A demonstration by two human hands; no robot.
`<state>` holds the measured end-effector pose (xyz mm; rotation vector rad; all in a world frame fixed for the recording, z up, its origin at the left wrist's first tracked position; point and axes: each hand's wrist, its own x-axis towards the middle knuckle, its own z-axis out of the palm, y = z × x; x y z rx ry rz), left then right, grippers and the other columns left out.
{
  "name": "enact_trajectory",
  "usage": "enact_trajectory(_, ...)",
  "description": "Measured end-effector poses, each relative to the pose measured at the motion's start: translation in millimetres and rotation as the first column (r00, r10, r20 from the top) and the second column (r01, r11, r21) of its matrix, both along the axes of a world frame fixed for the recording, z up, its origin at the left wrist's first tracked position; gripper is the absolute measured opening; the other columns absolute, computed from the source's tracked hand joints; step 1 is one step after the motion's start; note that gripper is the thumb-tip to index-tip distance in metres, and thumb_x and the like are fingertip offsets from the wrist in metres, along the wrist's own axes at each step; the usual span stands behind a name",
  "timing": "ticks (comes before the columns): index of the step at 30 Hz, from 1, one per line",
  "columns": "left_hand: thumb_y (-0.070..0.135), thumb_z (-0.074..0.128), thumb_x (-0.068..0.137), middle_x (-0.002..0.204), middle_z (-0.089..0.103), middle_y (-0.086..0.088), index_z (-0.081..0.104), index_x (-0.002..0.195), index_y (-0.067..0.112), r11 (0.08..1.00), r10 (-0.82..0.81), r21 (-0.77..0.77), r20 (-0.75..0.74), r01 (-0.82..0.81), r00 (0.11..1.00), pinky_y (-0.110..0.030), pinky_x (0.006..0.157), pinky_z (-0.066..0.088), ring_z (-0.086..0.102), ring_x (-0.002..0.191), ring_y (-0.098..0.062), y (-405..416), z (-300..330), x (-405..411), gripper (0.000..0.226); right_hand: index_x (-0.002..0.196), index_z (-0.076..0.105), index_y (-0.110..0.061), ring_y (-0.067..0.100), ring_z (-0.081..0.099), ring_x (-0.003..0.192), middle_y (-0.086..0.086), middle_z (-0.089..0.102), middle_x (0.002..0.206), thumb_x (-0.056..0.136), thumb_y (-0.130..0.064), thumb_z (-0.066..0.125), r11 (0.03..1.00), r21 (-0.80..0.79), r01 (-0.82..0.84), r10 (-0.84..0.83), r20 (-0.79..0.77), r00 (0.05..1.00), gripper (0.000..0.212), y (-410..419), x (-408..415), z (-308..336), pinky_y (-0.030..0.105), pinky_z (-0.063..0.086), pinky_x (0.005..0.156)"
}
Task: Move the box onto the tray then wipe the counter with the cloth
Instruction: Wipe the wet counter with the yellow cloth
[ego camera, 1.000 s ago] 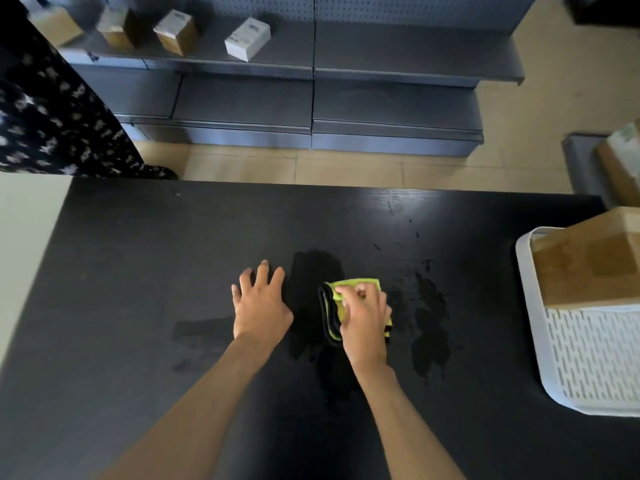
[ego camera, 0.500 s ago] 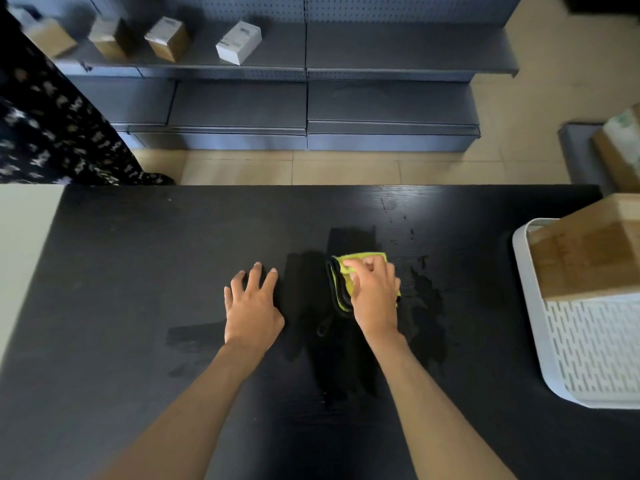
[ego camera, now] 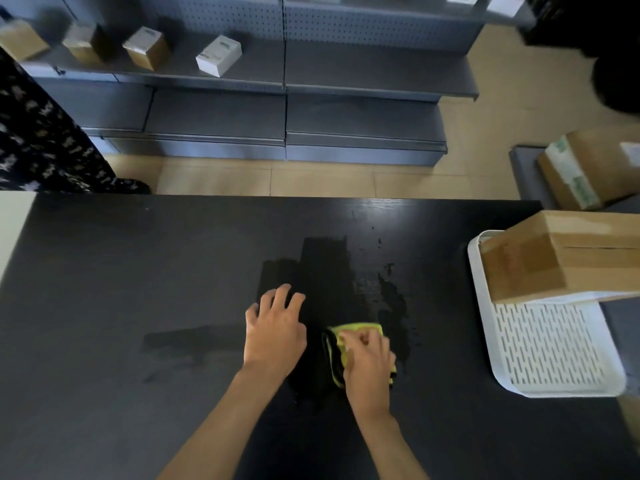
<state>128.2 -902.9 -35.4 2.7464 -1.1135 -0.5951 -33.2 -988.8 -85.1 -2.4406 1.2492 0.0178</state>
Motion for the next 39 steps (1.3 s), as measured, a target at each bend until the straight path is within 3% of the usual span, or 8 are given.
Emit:
enact_trajectory(5, 0.019, 0.063, 0.086, 0.147, 0.051, 0.0, 0.057, 0.131, 0.027, 0.999, 0.051, -0.012, 0.007, -0.051, 0.999, -0.047, 0.105, 0.046, 0.048, 0.134, -0.024, 4, -12, -19, 0.047, 0.117, 0.074, -0.029, 0.03, 0.051, 0.108, 0.003, 0.056, 0.11, 0.087, 0.003, 0.07, 0.998, 0.021, 0.057, -0.059, 0.151, 0.987, 0.044, -84, 71, -13, 0.049, 0.043, 0.089)
enact_trajectory(13, 0.018, 0.063, 0.085, 0.144, 0.052, 0.002, 0.058, 0.129, 0.029, 0.996, 0.094, -0.009, 0.019, -0.093, 0.995, -0.044, 0.104, 0.048, 0.049, 0.133, -0.021, -3, -19, -37, 0.045, 0.12, 0.075, -0.031, 0.03, 0.051, 0.117, 0.004, 0.06, 0.117, 0.097, -0.009, 0.066, 0.997, 0.081, -0.003, -0.017, 0.241, 0.97, 0.033, -171, 127, -24, 0.048, 0.039, 0.098)
enact_trajectory(21, 0.019, 0.06, 0.088, 0.146, 0.051, 0.003, 0.059, 0.129, 0.028, 0.997, 0.041, -0.067, 0.018, -0.04, 0.999, -0.042, 0.107, 0.045, 0.046, 0.136, -0.02, -29, 2, -51, 0.042, 0.118, 0.074, -0.031, 0.026, 0.051, 0.108, -0.001, 0.057, 0.112, 0.096, -0.008, 0.066, 0.997, 0.071, -0.013, -0.001, 0.202, 0.979, 0.032, -119, 41, -8, 0.044, 0.042, 0.09)
enact_trajectory(26, 0.022, 0.055, 0.092, 0.149, 0.046, 0.004, 0.056, 0.133, 0.029, 0.997, -0.035, -0.063, -0.011, 0.035, 0.999, -0.041, 0.109, 0.043, 0.042, 0.139, -0.018, -36, 10, -62, 0.042, 0.119, 0.071, -0.04, 0.015, 0.048, 0.102, -0.011, 0.052, 0.109, 0.094, -0.014, 0.071, 0.998, 0.043, 0.042, -0.046, 0.092, 0.995, 0.036, -59, -42, -3, 0.032, 0.041, 0.086)
enact_trajectory(30, 0.023, 0.052, 0.093, 0.15, 0.044, 0.004, 0.053, 0.137, 0.028, 0.997, -0.08, -0.024, -0.039, 0.079, 0.996, -0.041, 0.11, 0.041, 0.04, 0.139, -0.019, -38, 11, -67, 0.044, 0.114, 0.071, -0.044, 0.012, 0.047, 0.094, -0.014, 0.048, 0.101, 0.089, -0.012, 0.076, 0.996, 0.064, 0.068, -0.072, 0.062, 0.996, 0.041, -29, -82, -2, 0.03, 0.038, 0.081)
enact_trajectory(39, 0.015, 0.066, 0.083, 0.141, 0.057, -0.002, 0.064, 0.124, 0.024, 1.0, -0.022, 0.008, -0.067, 0.023, 0.998, -0.045, 0.1, 0.051, 0.054, 0.13, -0.024, -50, -3, -65, 0.041, 0.115, 0.074, -0.038, 0.015, 0.048, 0.1, -0.01, 0.052, 0.104, 0.094, -0.009, 0.071, 0.991, 0.125, 0.051, -0.068, 0.135, 0.988, 0.036, -95, -31, -7, 0.035, 0.041, 0.088)
